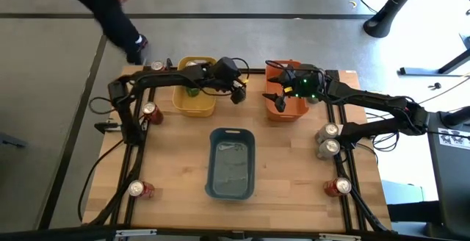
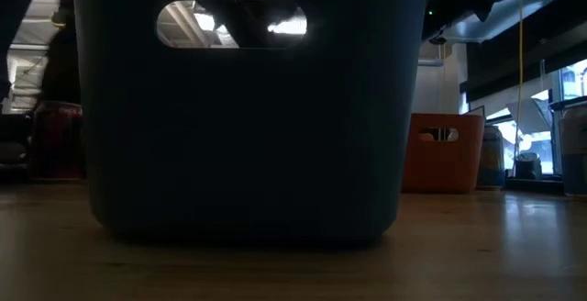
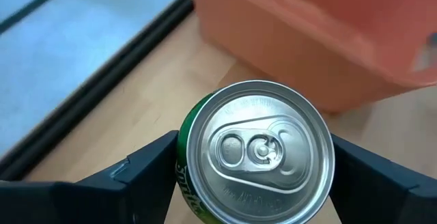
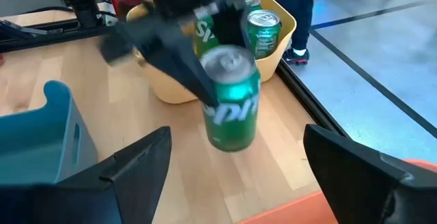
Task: Sort soda cans
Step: Put the green soda can into the yellow bin
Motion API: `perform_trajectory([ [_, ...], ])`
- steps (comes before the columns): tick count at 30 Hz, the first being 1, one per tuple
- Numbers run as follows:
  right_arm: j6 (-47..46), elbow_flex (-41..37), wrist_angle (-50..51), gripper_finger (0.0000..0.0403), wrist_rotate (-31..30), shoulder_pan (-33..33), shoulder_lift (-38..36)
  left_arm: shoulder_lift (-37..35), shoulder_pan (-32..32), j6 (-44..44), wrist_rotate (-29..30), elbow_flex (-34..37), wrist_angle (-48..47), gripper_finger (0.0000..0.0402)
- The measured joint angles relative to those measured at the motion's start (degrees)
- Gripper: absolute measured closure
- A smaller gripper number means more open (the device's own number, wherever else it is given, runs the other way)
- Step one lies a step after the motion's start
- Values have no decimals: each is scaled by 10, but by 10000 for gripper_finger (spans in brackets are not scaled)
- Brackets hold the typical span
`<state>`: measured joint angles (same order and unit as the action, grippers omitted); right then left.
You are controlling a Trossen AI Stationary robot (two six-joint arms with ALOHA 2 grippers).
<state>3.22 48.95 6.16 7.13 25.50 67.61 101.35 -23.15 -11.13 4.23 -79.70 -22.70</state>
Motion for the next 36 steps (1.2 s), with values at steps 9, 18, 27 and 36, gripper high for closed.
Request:
perform_trajectory([
  [9,0,0,0,72,0,0,0,-120,3,16,107,-1,-111,99],
  [18,0,0,5,72,0,0,1,-198,-40,-2,157,71,-136,97],
  [27,-1,0,5,72,0,0,2,-206,-57,-20,146,139,-73,97],
  [36,-2,0,5,72,0,0,2,-206,-75,-49,148,205,-1,96],
])
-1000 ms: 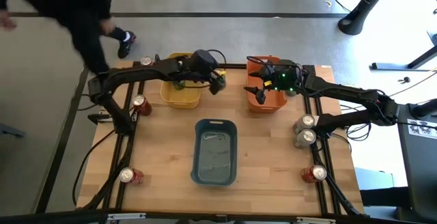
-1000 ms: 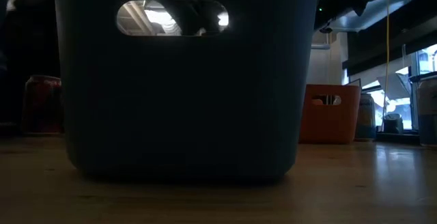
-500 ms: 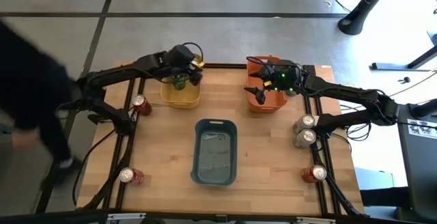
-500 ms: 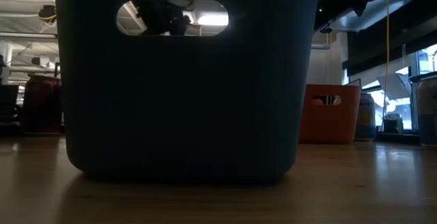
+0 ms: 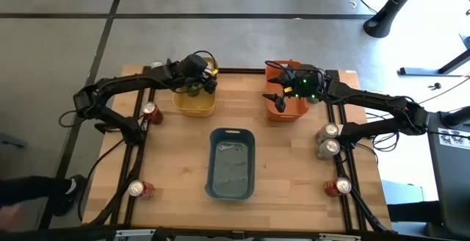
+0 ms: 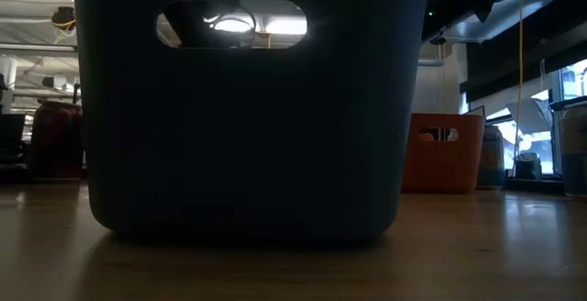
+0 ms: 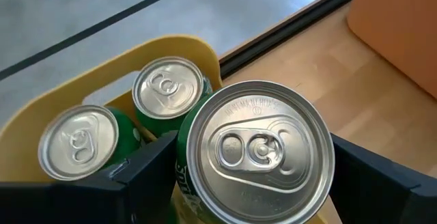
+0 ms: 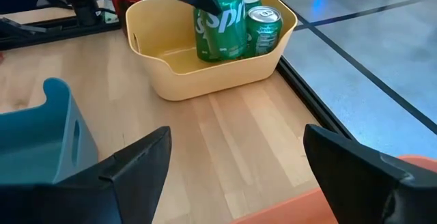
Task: Sort soda cans
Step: Put the green soda can into the yellow bin
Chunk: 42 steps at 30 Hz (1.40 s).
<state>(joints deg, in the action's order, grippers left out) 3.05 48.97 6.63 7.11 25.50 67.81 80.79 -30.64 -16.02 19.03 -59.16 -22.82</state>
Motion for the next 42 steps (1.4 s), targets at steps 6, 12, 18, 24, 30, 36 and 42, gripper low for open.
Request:
perform_trajectory([
  [6,0,0,0,72,0,0,8,0,-16,-17,-2,52,58,96],
  [12,0,0,-1,72,0,0,39,2,-18,-31,-2,95,111,96],
  [18,-2,0,-3,72,0,0,63,2,-19,-30,0,116,140,96],
  [24,-2,0,-12,72,0,0,65,0,-20,-27,0,135,166,96],
  [30,-2,0,-22,72,0,0,65,1,-20,-10,0,137,178,95],
  [36,-2,0,-23,72,0,0,65,2,-20,1,0,138,180,95],
  [42,-2,0,-23,72,0,0,65,2,-20,26,3,138,179,95],
])
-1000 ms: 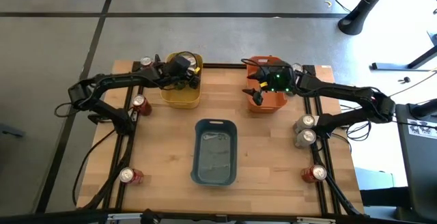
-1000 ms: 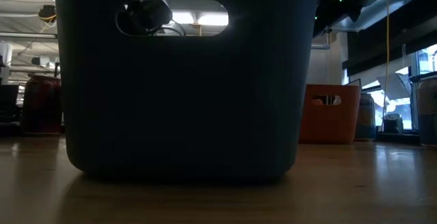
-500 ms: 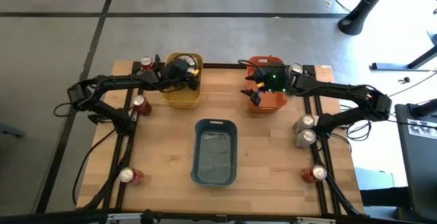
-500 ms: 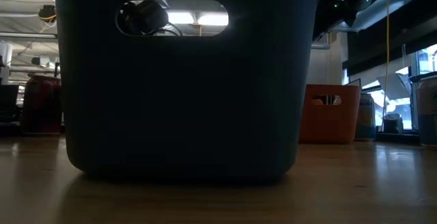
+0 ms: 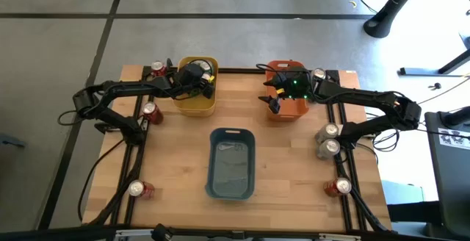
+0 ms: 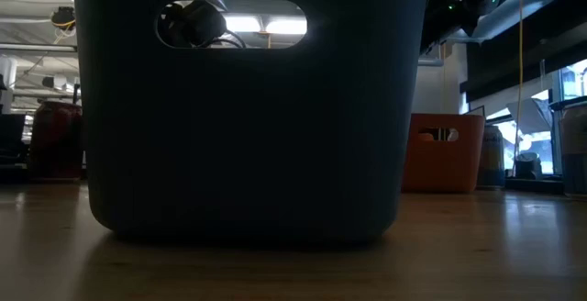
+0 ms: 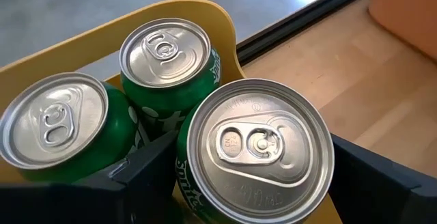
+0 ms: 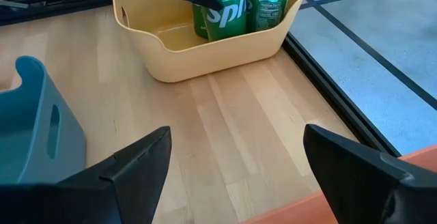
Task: Sort soda cans
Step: Put the green soda can into the yellow bin
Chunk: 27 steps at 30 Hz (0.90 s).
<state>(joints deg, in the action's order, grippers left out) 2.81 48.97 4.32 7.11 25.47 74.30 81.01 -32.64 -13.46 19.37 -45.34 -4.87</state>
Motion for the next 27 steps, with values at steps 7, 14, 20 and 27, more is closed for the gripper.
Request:
perform_trajectory([
  [7,0,0,0,72,0,0,0,1,0,5,3,0,0,95],
  [14,0,0,0,72,0,0,0,26,0,22,5,-2,26,95],
  [20,0,0,1,72,0,0,0,36,0,17,7,-2,39,95],
  [27,0,0,2,72,0,0,0,36,-1,-4,9,-2,28,70],
])
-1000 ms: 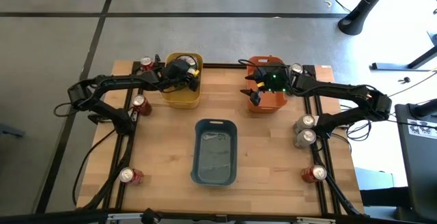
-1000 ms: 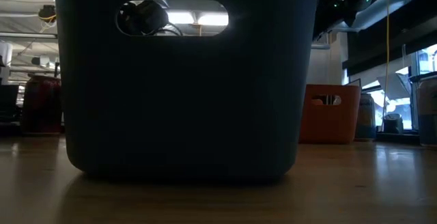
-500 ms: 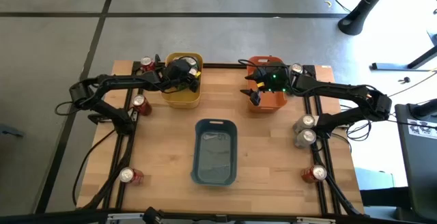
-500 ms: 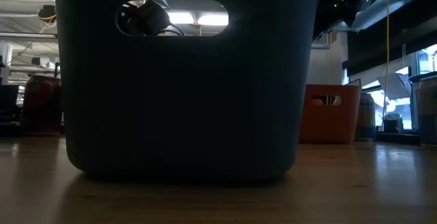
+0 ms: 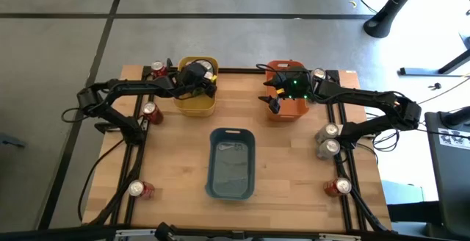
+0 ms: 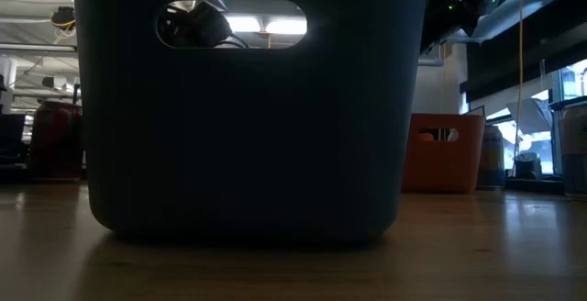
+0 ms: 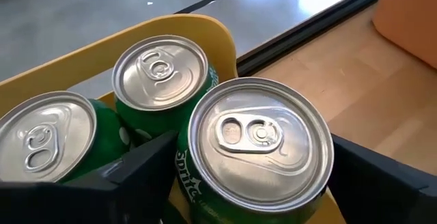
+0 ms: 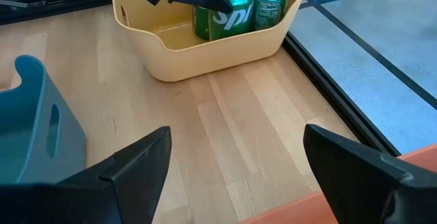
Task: Sort soda cans
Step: Put the green soda can into the yellow bin, then put the red soda can into the blue bin
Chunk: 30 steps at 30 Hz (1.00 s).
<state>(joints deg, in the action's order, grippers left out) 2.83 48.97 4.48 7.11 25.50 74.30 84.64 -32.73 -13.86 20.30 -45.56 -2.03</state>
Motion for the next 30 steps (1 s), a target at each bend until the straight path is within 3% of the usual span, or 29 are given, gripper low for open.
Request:
perform_trajectory([
  [6,0,0,0,72,0,0,0,0,0,4,1,0,-3,27],
  [13,0,0,0,72,0,0,0,-17,5,6,-6,2,-9,30],
  [25,-10,0,0,72,0,0,0,-157,16,-10,-8,4,-89,31],
  [30,-11,0,-1,72,0,0,0,-221,50,-23,-34,-19,-181,31],
])
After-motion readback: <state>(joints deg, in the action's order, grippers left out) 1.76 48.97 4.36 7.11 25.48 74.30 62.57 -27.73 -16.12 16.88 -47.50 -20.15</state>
